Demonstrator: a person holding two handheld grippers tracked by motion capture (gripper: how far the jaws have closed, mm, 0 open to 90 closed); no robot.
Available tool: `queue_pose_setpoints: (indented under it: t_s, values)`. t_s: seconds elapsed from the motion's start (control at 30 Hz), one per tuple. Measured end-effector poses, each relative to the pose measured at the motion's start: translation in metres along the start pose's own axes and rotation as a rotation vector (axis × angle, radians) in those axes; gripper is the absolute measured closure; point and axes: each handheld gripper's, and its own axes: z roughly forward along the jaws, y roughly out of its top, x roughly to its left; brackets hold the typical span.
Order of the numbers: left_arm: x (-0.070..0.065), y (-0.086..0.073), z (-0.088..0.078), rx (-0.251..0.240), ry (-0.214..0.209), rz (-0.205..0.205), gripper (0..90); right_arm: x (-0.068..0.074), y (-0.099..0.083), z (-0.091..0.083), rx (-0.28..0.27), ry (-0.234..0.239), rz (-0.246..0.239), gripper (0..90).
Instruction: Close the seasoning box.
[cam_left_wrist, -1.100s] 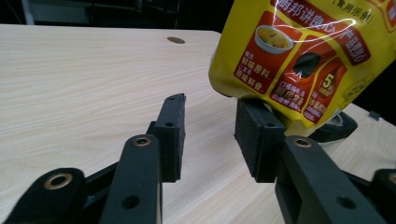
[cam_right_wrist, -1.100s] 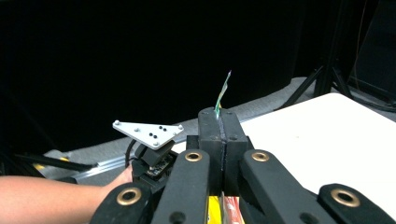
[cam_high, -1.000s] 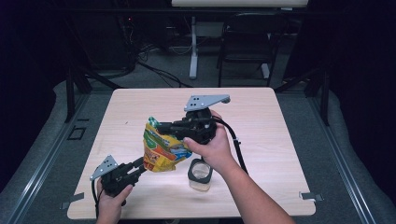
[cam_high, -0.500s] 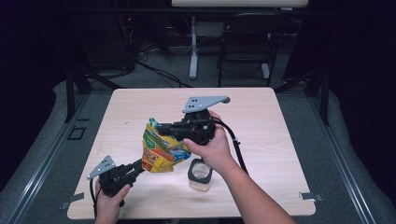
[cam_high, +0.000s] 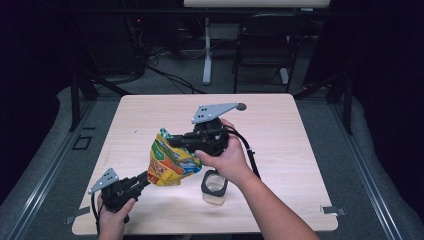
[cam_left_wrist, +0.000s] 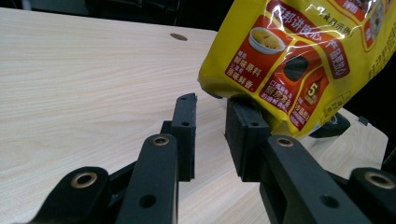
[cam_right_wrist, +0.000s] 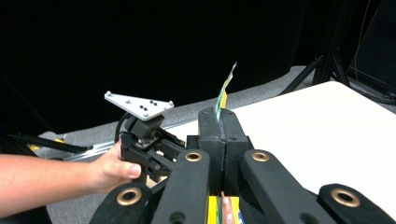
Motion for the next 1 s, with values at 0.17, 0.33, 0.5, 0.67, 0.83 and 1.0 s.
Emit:
queue_pose_setpoints:
  t_s: [0.17,0.33,0.5,0.67,0.83,1.0]
  values:
    - [0.000,0.000,-0.001,-0.004,0.000,0.001,74.6,-0.001,-0.001,-0.002,0.022,-0.012,-0.011,90.0]
    - [0.002,0.001,-0.004,-0.014,0.007,-0.002,75.5,-0.004,-0.004,-0.003,0.034,-0.021,-0.012,90.0]
    - [0.002,0.002,-0.006,-0.023,0.005,0.000,76.0,-0.006,-0.008,-0.006,0.057,-0.038,-0.024,90.0]
    - [0.002,0.003,-0.008,-0.029,0.004,0.004,76.0,-0.006,-0.009,-0.008,0.069,-0.049,-0.029,90.0]
    - [0.001,0.004,-0.009,-0.032,0.001,0.012,76.0,-0.007,-0.012,-0.011,0.084,-0.062,-0.041,90.0]
    - [0.001,0.005,-0.010,-0.041,-0.004,0.011,75.8,-0.011,-0.019,-0.014,0.092,-0.070,-0.035,90.0]
